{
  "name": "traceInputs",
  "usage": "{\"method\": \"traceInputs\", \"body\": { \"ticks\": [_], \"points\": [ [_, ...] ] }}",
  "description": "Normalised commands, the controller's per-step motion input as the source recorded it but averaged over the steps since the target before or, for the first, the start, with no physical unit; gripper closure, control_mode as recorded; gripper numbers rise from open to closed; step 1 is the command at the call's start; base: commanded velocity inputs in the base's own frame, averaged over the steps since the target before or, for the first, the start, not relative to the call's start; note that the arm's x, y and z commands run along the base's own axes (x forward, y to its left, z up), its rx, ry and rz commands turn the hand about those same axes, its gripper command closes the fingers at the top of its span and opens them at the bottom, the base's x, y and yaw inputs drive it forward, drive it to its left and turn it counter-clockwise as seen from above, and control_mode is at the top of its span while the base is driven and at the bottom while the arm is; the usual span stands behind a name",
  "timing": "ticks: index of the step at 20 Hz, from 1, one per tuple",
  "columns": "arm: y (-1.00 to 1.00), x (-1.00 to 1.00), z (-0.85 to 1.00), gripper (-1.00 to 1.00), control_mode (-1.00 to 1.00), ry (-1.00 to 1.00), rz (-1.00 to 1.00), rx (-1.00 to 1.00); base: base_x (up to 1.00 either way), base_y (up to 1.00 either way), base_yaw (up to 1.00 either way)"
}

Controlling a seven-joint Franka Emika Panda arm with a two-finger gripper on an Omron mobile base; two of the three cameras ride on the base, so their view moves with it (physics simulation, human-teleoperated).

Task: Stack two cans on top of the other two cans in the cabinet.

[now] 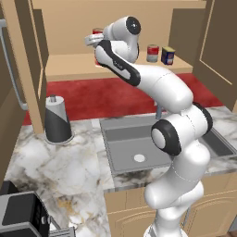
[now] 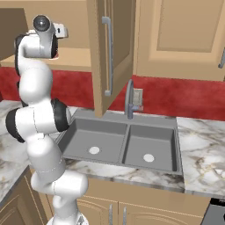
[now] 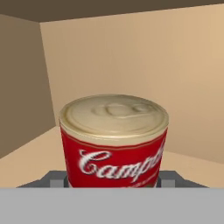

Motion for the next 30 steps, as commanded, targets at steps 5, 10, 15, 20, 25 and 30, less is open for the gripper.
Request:
{"method": "traceInputs", "body": {
  "ticks": [5, 10, 15, 20, 25, 30],
  "points": [
    [0.01, 0.0, 0.0, 1.0, -1.0, 0.01, -0.02, 0.0, 0.0, 0.0, 0.0],
    [0.01, -0.04, -0.01, 1.0, -1.0, 0.0, 0.0, 0.0, 0.0, 0.0, 0.0],
    [-0.03, -0.09, -0.07, 1.0, -1.0, 0.0, 0.0, 0.0, 0.0, 0.0, 0.0],
    [-0.03, -0.01, -0.04, 1.0, -1.0, 0.0, 0.0, 0.0, 0.0, 0.0, 0.0],
    [-0.02, 0.0, 0.0, 1.0, -1.0, 0.0, 0.0, 0.0, 0.0, 0.0, 0.0],
    [0.0, 0.04, -0.02, 1.0, -1.0, 0.0, 0.0, 0.0, 0.0, 0.0, 0.0]
  ]
}}
